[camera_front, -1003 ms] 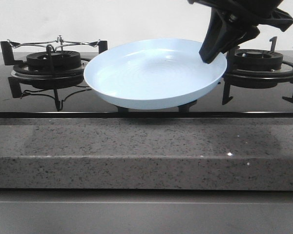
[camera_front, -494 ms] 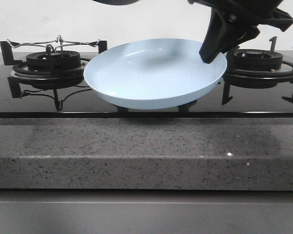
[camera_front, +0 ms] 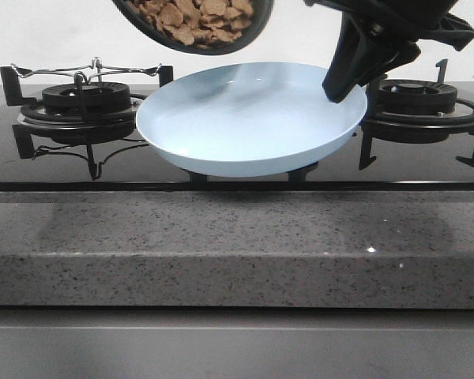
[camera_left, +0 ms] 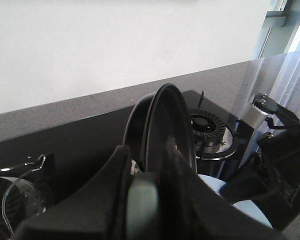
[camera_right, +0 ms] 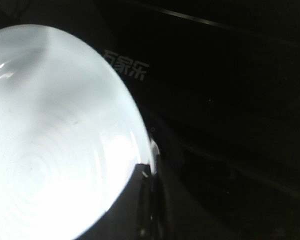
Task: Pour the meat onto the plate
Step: 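Tip the frying pan over the held plate with the left gripper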
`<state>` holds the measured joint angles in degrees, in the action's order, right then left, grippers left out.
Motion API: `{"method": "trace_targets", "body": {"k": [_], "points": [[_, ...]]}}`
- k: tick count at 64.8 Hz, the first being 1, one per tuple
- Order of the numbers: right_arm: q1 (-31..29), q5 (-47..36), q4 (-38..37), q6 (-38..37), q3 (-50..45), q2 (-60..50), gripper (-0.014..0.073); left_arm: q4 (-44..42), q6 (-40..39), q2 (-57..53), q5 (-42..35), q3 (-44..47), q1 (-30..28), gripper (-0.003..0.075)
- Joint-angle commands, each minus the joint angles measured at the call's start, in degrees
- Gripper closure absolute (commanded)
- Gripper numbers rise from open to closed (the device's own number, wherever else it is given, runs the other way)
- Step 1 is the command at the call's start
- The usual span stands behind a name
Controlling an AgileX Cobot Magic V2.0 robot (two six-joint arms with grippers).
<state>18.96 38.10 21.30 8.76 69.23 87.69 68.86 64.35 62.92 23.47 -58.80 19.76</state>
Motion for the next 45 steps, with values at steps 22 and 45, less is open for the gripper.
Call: {"method": "trace_targets", "body": {"k": [22, 45], "points": [[0.00, -2.32, 1.24, 0.38, 1.32, -2.67, 0.0662, 2.85, 16.45, -1.17, -3.70, -1.77, 4.76, 0.0741], [0.00, -2.32, 1.24, 0.38, 1.32, -2.67, 0.0662, 2.85, 28.17, -1.29, -3.80, -1.88, 6.26, 0.0741]]}}
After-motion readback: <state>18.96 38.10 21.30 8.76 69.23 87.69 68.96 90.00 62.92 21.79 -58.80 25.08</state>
